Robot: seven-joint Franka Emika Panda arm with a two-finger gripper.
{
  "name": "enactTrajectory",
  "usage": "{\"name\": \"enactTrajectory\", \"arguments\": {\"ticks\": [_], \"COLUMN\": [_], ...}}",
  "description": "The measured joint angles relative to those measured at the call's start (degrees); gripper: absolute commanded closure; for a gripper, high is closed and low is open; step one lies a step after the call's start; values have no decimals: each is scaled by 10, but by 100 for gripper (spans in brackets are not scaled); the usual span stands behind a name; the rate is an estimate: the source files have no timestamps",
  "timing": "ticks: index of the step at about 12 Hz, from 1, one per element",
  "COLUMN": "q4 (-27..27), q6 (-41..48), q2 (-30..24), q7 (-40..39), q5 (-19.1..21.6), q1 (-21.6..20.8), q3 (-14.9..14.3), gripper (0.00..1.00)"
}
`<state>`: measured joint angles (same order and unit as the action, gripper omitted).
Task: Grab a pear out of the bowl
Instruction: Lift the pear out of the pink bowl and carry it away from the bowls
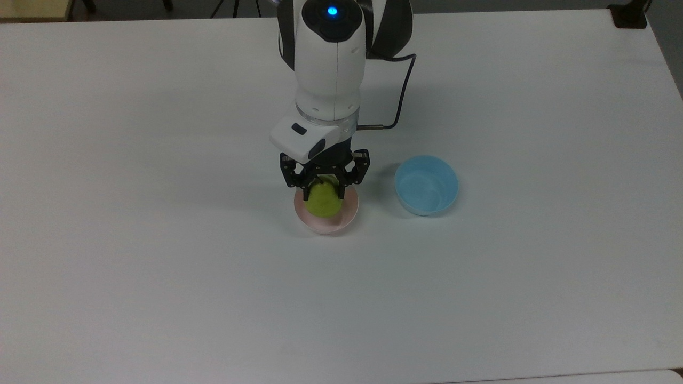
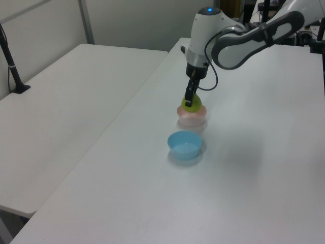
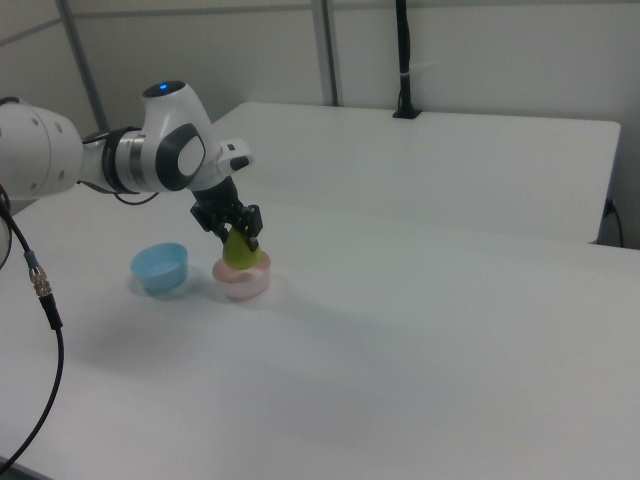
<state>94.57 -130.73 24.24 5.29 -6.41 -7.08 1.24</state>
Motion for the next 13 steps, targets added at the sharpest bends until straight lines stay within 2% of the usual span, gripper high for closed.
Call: {"name": "enactTrajectory", "arguments": {"ticks": [3, 7, 11, 13], "q4": [-31, -39, -38, -38], "q6": [53, 59, 9, -29], "q2": [-11, -9, 13, 39], "q7": [1, -21, -50, -50], "q5": [0, 0, -4, -24], "q1": [12, 68, 124, 140], "q3": [-8, -13, -13, -13], "gripper": [63, 62, 57, 54]}}
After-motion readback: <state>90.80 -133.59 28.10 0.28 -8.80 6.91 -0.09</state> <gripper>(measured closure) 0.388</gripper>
